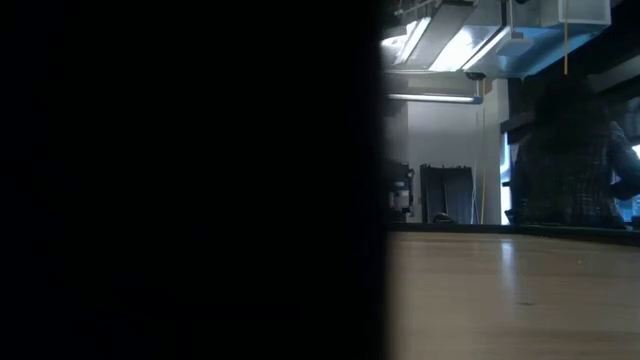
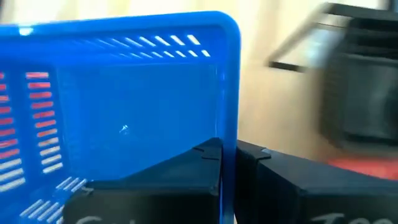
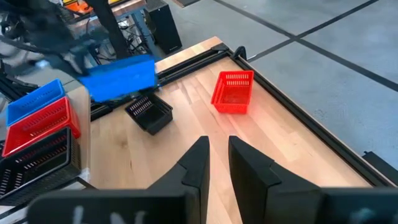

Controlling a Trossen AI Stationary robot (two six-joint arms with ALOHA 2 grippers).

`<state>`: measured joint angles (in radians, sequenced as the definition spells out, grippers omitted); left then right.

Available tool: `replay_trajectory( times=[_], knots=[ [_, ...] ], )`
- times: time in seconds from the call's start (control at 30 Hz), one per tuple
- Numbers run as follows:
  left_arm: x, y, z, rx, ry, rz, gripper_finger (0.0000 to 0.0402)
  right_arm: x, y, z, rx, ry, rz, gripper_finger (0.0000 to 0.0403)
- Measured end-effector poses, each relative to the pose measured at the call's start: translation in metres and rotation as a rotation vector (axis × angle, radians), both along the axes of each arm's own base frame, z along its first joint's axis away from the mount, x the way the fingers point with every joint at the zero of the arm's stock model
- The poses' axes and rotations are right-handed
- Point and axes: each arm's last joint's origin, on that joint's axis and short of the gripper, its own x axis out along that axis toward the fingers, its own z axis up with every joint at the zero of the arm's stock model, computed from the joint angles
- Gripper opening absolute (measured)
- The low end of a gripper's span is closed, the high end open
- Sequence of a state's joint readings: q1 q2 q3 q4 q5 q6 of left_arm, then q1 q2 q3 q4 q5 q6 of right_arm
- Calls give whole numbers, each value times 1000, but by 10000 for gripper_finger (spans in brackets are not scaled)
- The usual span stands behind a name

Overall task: Stack baskets on shelf by color
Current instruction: Stack the blue bin on top of the other blue bin on the shelf

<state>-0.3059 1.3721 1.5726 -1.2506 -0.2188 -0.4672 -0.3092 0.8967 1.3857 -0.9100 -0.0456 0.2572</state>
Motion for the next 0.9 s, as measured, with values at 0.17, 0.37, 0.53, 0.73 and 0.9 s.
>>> replay_trajectory(
  times=[0.17,0.37,0.53,0.73,0.9],
  knots=[
    [-44,-26,29,-130,-114,-79,0,0,0,0,-2,0,0,58],
    [-83,-47,60,-353,-199,-112,0,0,0,0,-4,1,1,58],
    [-103,-61,84,-549,-223,-114,0,0,0,0,-4,1,0,58],
    [-116,-78,90,-716,-174,-80,0,0,0,0,-5,1,-1,58],
    [-125,-95,85,-805,-24,-102,0,0,0,0,-2,1,-2,58]
  ],
)
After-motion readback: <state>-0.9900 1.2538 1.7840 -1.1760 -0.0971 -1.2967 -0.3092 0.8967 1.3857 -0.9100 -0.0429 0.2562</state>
